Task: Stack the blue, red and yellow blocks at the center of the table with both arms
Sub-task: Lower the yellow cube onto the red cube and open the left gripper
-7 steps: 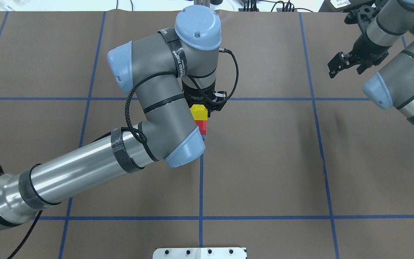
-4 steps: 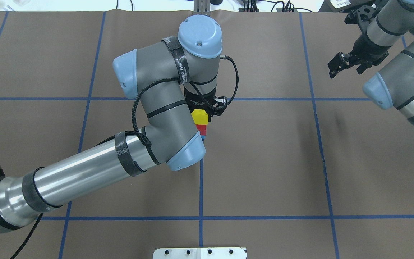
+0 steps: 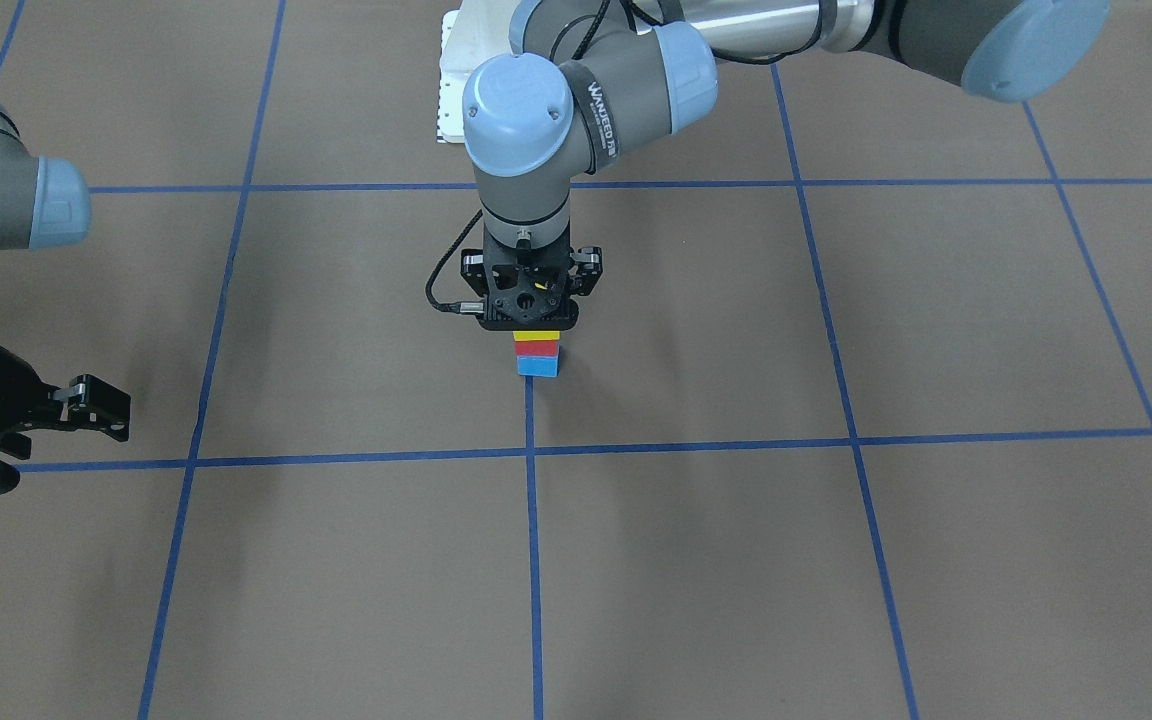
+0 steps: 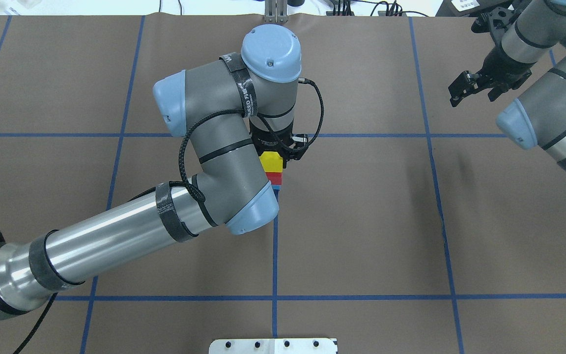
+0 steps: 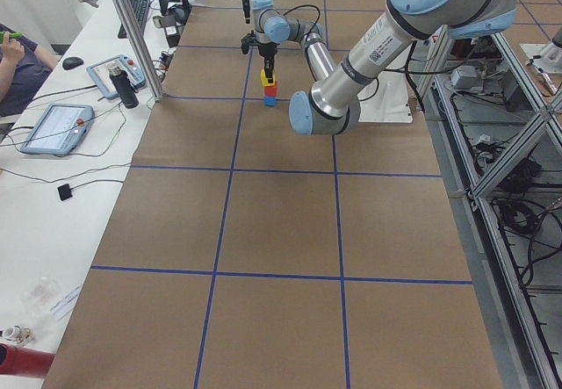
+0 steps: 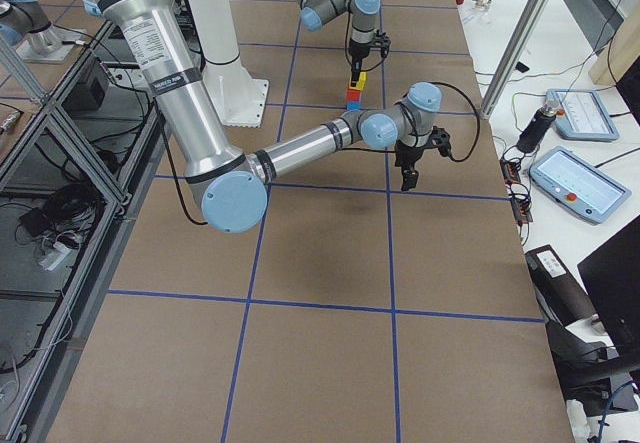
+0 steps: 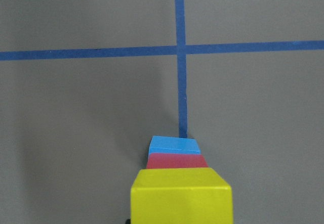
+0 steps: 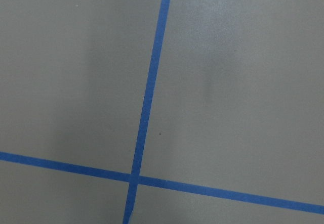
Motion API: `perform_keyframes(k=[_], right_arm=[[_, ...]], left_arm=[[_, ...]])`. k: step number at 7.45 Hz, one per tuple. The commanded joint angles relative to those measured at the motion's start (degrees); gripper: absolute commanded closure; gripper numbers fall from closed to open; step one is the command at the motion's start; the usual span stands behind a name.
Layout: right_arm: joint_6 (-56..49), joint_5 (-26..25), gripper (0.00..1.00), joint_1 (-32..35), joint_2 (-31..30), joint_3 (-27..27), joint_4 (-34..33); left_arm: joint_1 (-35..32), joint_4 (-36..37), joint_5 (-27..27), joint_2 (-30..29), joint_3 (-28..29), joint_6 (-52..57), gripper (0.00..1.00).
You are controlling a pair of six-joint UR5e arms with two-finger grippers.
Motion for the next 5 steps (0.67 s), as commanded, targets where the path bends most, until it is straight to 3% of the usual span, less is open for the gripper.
perform_keyframes(k=[1, 3, 4, 5], right_arm=[[0.0, 0.0, 0.01, 0.0, 0.0, 0.0, 0.0], [-0.1, 0.0, 0.01, 0.1, 0.0, 0.0, 0.0], [-0.3, 0.0, 0.01, 0.3, 0.0, 0.0, 0.0], [-0.5, 0.0, 0.01, 0.5, 0.0, -0.1, -0.1]], left_arm=[[0.1, -0.1, 0.0, 0.7, -0.3, 0.1, 1.00], [0.1, 0.0, 0.0, 0.9, -0.3, 0.0, 1.00], [0.1, -0.1, 0.0, 0.9, -0.4, 0.0, 0.82], [0.0, 0.0, -0.1, 0.8, -1.1, 0.0, 0.82]])
